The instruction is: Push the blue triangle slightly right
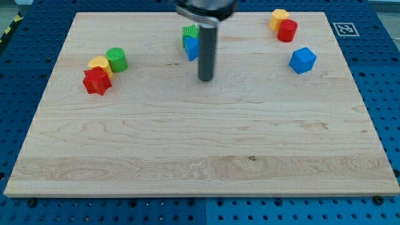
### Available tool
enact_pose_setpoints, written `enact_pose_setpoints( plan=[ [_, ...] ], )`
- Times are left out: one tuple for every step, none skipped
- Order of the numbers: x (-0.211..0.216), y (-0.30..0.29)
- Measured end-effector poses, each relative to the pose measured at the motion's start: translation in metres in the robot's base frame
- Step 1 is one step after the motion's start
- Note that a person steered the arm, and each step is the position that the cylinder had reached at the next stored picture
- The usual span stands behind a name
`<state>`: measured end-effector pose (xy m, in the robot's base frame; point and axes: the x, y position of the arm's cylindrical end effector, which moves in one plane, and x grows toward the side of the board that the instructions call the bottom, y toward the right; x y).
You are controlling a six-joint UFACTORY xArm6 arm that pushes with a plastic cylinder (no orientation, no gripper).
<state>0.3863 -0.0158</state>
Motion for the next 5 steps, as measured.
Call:
enact_pose_setpoints(
  plan=[
    [-0.031,-0.052],
    [-0.034,-0.065],
    [-0.058,-0.061],
    [-0.063,-0.055],
    [-0.06,-0.046]
  ],
)
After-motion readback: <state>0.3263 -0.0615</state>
